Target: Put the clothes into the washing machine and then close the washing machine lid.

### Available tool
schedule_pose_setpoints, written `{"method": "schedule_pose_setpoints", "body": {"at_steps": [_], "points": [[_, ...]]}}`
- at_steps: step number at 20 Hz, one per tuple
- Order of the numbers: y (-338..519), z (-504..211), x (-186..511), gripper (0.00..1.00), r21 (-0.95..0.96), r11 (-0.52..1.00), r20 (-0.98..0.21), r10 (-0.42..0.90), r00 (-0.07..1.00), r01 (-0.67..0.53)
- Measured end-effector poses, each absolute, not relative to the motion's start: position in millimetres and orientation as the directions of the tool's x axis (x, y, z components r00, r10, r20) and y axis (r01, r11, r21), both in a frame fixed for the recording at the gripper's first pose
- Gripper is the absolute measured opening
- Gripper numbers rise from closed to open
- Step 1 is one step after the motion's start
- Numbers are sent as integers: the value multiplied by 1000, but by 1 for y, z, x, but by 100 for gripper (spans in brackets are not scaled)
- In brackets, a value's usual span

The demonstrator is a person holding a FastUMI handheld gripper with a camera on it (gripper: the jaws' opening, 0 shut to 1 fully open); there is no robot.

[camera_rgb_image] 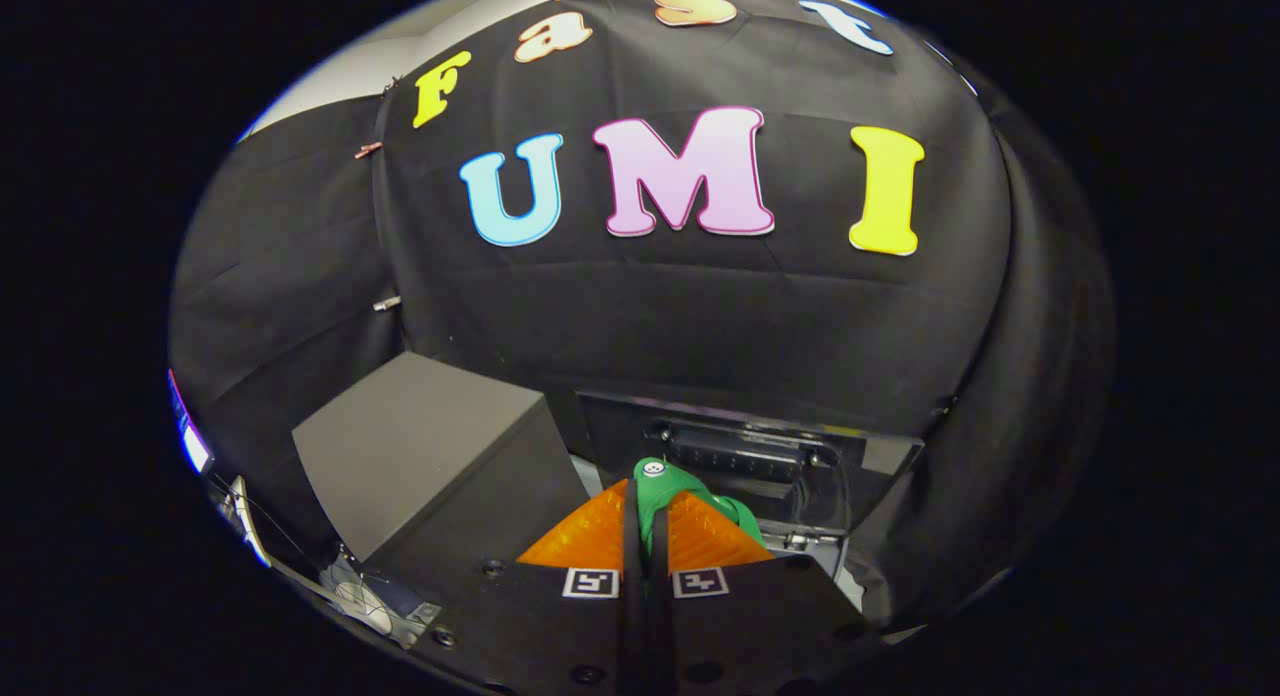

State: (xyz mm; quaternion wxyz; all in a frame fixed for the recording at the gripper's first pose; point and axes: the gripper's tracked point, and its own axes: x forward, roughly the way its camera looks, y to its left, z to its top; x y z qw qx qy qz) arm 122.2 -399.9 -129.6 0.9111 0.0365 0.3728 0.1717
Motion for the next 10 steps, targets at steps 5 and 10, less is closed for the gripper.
{"method": "schedule_pose_setpoints", "body": {"at_steps": [5,10], "points": [[-418,-139,123,5,179,949,-670,310,674,-259],[-430,-152,129,5,157,957,-676,284,680,-244]]}}
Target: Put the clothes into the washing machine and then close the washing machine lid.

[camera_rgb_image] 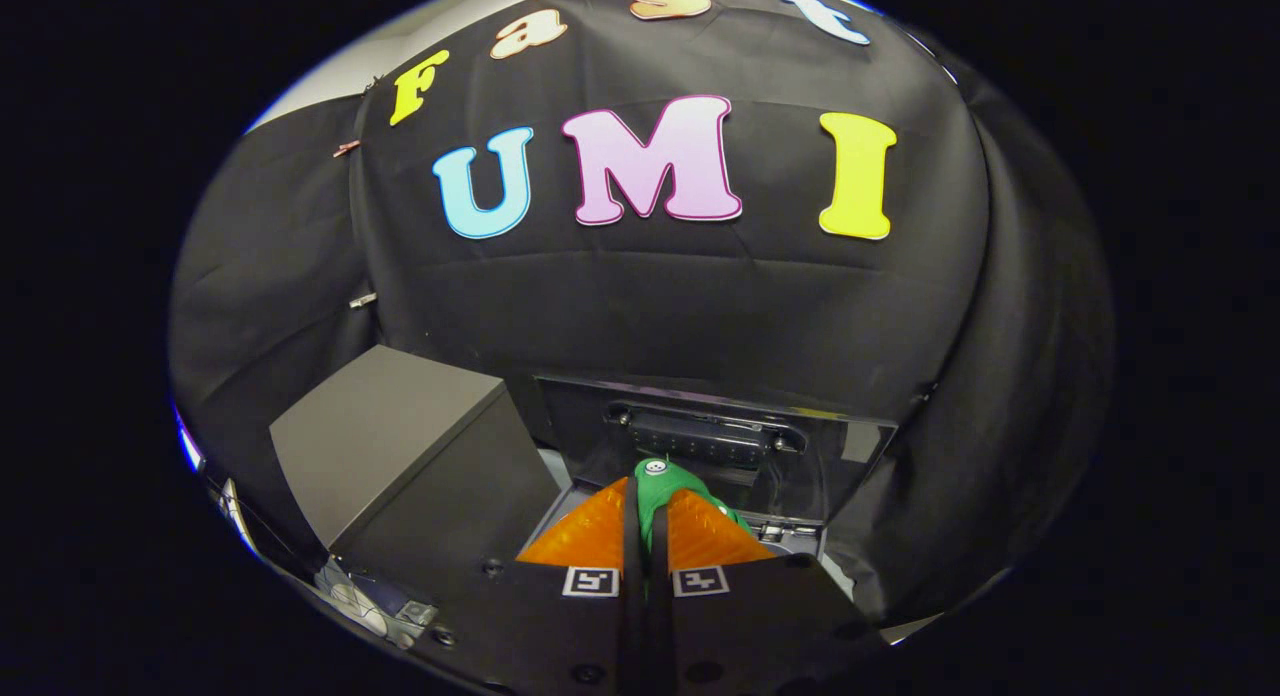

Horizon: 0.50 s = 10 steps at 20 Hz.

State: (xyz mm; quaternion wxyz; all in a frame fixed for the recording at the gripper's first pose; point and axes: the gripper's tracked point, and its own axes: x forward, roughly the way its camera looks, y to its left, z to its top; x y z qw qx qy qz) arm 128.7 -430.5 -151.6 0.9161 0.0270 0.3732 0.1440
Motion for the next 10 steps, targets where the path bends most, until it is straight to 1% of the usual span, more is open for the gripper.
{"method": "schedule_pose_setpoints", "body": {"at_steps": [10], "points": [[-449,-186,152,5,107,967,-688,239,685,-230]]}}
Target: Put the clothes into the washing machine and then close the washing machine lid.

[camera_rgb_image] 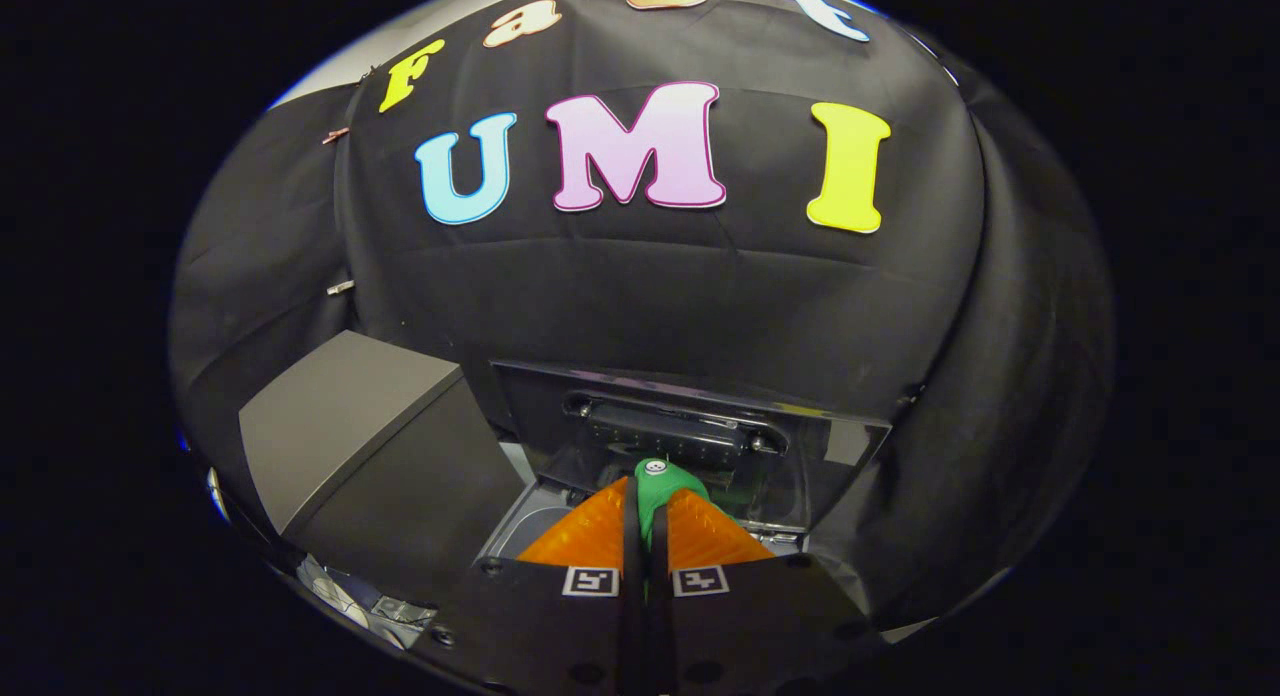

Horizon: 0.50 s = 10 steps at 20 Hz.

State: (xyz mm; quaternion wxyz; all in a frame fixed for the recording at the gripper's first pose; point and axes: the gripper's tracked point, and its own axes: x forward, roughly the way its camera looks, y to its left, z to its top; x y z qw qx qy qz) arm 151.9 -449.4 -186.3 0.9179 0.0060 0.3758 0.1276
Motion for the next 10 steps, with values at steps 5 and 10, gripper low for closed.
{"method": "schedule_pose_setpoints", "body": {"at_steps": [5,10], "points": [[-448,-243,135,5,122,967,-765,235,599,-223],[-449,-320,93,5,101,972,-858,192,477,-211]]}}
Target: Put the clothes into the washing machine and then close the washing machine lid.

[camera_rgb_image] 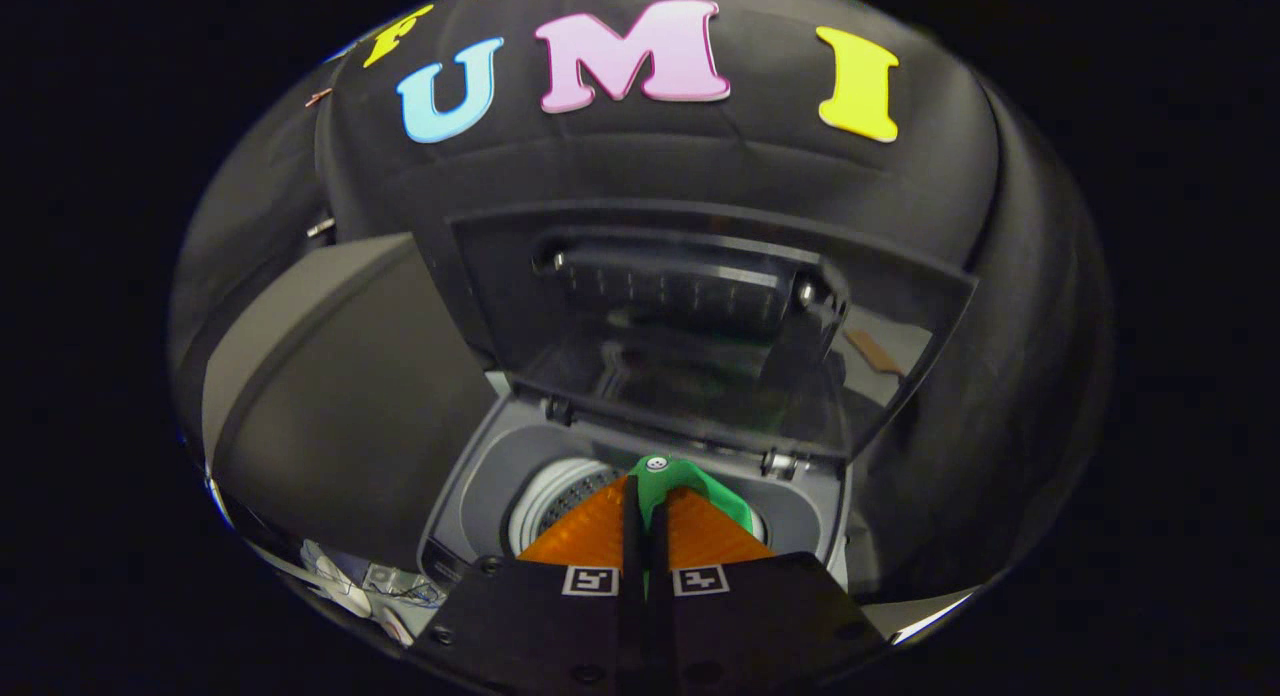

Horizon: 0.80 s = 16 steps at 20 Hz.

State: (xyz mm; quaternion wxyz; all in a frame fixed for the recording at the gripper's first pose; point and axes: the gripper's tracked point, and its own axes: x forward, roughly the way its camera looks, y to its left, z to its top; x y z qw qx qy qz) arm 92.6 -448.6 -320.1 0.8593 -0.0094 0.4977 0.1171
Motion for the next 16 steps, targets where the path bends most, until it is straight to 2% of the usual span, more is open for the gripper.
{"method": "schedule_pose_setpoints", "body": {"at_steps": [6,12,15,16], "points": [[-451,-386,59,5,97,980,-929,153,337,-175],[-442,-421,44,5,81,982,-952,127,278,-171],[-447,-435,47,5,33,988,-951,78,298,-154],[-448,-441,47,8,27,988,-953,71,295,-151]]}}
